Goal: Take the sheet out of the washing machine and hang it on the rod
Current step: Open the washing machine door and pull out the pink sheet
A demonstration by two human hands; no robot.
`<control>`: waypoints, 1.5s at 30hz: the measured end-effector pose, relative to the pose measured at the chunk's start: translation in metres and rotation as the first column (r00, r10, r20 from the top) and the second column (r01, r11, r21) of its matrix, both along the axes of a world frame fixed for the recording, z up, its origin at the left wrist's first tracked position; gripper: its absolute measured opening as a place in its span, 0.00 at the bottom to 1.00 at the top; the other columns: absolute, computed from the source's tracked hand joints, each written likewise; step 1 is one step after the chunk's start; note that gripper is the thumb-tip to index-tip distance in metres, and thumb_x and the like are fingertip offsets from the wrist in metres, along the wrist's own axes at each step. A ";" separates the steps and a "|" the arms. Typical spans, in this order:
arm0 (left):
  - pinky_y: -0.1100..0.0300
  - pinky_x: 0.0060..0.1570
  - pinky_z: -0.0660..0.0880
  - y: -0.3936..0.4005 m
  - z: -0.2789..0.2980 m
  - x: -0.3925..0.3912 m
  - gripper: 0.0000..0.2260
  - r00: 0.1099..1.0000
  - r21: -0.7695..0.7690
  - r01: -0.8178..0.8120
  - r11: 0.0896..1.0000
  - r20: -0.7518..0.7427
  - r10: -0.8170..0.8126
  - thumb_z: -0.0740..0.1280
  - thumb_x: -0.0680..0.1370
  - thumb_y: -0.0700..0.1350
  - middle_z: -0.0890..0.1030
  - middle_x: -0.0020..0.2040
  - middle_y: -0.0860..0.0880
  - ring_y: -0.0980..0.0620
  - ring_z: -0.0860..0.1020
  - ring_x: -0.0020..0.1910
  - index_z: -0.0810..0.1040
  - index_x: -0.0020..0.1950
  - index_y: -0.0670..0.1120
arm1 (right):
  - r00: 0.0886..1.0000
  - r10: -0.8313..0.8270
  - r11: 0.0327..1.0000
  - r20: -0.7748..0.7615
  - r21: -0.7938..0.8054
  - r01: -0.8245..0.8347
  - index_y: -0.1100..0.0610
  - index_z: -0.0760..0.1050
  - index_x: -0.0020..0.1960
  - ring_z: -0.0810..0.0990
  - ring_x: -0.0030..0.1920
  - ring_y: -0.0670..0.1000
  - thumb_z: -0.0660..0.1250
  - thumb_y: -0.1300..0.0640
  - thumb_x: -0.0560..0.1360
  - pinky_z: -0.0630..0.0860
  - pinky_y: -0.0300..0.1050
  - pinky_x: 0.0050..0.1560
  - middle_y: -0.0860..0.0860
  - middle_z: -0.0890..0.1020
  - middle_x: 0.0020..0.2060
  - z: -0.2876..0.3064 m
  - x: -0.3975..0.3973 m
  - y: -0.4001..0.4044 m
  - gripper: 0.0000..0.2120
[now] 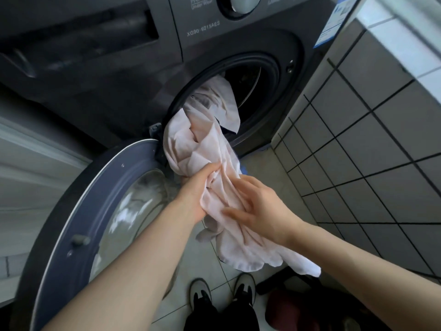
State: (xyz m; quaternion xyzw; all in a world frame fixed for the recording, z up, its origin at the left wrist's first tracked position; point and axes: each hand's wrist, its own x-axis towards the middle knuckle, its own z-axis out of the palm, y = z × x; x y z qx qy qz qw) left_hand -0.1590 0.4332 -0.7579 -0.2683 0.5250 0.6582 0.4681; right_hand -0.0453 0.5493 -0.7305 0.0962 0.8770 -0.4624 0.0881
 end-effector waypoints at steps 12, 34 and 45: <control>0.50 0.49 0.81 -0.019 0.011 0.028 0.25 0.920 -0.358 0.141 0.923 -0.298 -0.256 0.74 0.58 0.47 0.84 0.44 0.46 0.48 0.84 0.42 0.79 0.54 0.44 | 0.855 -0.401 0.869 0.328 -0.161 0.469 0.54 0.60 0.71 0.77 0.57 0.51 0.60 0.39 0.76 0.73 0.46 0.57 0.47 0.79 0.51 0.016 -0.042 0.004 0.30; 0.49 0.44 0.77 -0.063 0.028 0.082 0.32 0.362 -0.723 0.304 0.621 -0.515 -0.777 0.68 0.66 0.51 0.80 0.49 0.50 0.44 0.79 0.45 0.57 0.65 0.58 | 0.685 -0.457 0.803 0.568 -0.067 0.592 0.58 0.69 0.60 0.81 0.47 0.53 0.77 0.49 0.56 0.81 0.48 0.44 0.54 0.79 0.50 -0.001 -0.094 -0.033 0.36; 0.68 0.46 0.74 -0.069 0.030 0.060 0.40 0.864 -0.254 0.274 0.928 -0.358 -0.353 0.68 0.68 0.68 0.78 0.53 0.56 0.62 0.76 0.49 0.54 0.73 0.54 | 0.750 -0.586 0.739 0.306 -0.179 0.650 0.52 0.58 0.62 0.77 0.47 0.48 0.73 0.57 0.68 0.79 0.48 0.47 0.49 0.74 0.47 0.019 -0.072 -0.016 0.30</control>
